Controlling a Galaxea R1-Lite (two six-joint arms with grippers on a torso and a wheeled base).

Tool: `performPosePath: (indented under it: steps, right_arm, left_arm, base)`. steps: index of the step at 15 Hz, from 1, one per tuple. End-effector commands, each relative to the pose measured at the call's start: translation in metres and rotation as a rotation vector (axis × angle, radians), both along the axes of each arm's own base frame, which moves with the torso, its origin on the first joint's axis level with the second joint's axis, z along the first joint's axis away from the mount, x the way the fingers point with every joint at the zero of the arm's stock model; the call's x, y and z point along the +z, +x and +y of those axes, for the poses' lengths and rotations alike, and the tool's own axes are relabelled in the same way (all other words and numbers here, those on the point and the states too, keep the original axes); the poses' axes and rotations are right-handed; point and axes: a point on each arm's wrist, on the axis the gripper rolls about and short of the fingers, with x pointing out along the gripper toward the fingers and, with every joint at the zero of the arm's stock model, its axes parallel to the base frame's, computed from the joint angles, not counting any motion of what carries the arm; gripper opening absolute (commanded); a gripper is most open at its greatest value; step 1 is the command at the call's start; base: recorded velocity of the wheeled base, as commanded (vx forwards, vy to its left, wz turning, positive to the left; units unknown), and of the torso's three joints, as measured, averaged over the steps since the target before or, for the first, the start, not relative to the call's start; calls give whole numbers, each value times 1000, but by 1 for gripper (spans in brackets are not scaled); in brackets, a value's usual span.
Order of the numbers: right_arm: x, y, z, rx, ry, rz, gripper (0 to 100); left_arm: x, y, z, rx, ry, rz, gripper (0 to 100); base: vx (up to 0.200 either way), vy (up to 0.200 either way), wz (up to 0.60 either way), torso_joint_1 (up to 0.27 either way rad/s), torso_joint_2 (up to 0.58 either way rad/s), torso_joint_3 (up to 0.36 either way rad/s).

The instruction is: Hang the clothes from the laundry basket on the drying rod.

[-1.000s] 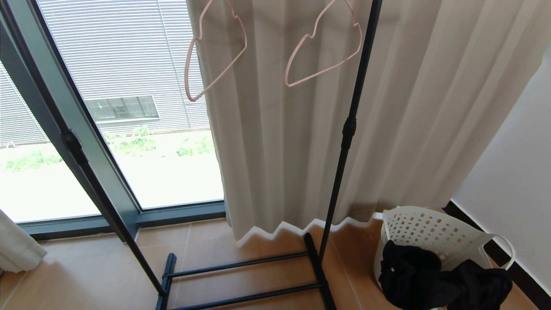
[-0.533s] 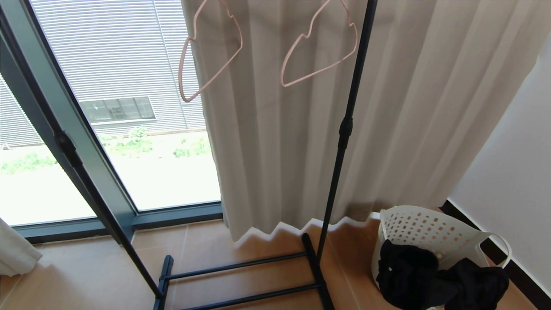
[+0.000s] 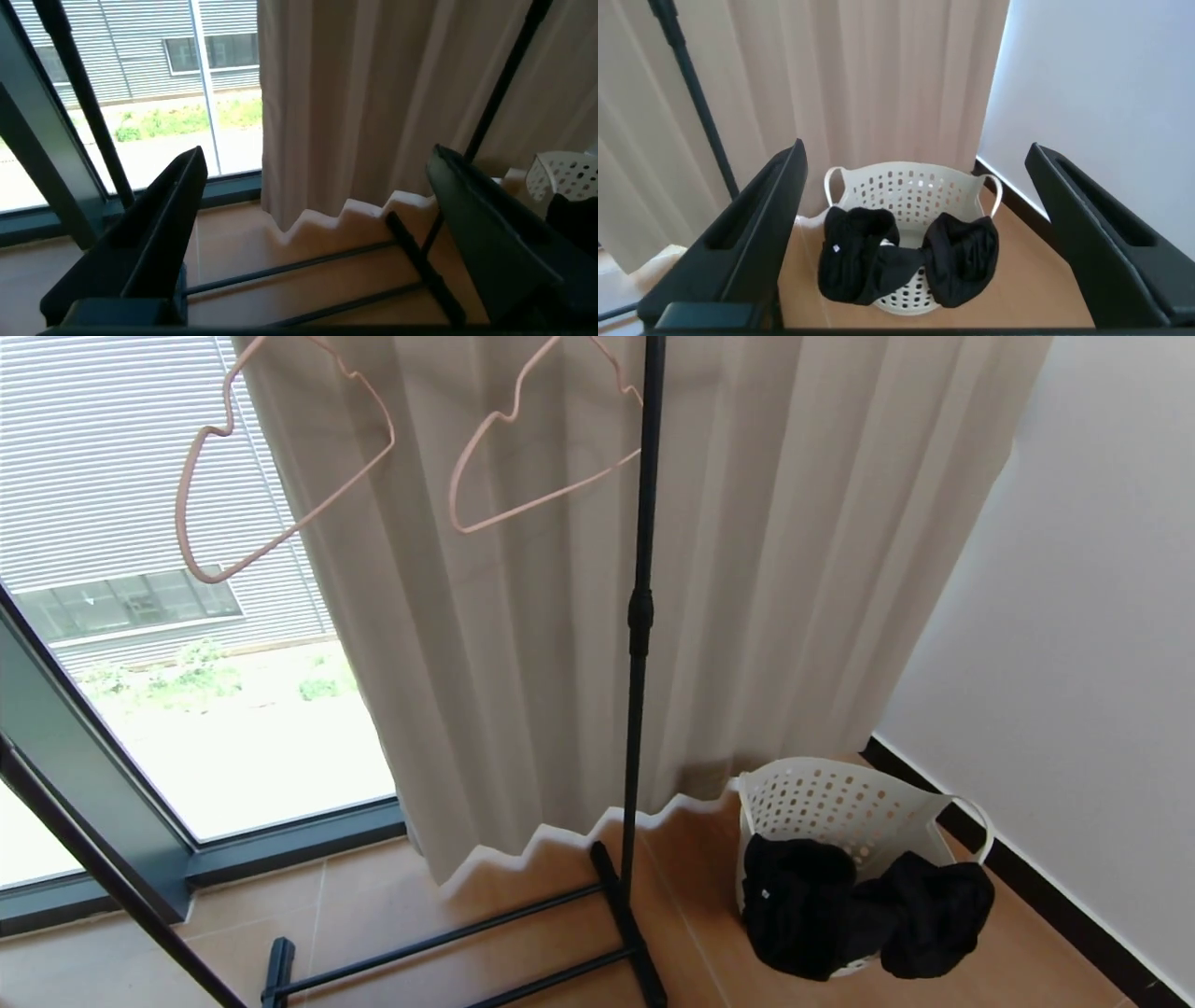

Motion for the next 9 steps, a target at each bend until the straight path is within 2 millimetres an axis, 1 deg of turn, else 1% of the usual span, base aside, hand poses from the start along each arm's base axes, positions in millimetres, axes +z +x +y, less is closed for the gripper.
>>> performPosePath:
  steps: [1, 4, 9]
  right_arm:
    - [0, 0, 0, 1, 0, 1, 100]
    - [0, 0, 0, 1, 0, 1, 100]
    - [0, 0, 0, 1, 0, 1, 100]
  left_arm:
    - [0, 0, 0, 1, 0, 0, 100]
    - [0, 0, 0, 1, -1, 0, 100]
    - [0, 0, 0, 1, -1, 0, 100]
  base:
    - [0, -200, 0, -2, 7, 2]
    - [0, -200, 0, 2, 1, 1]
    - [0, 0, -600, -1, 1, 4]
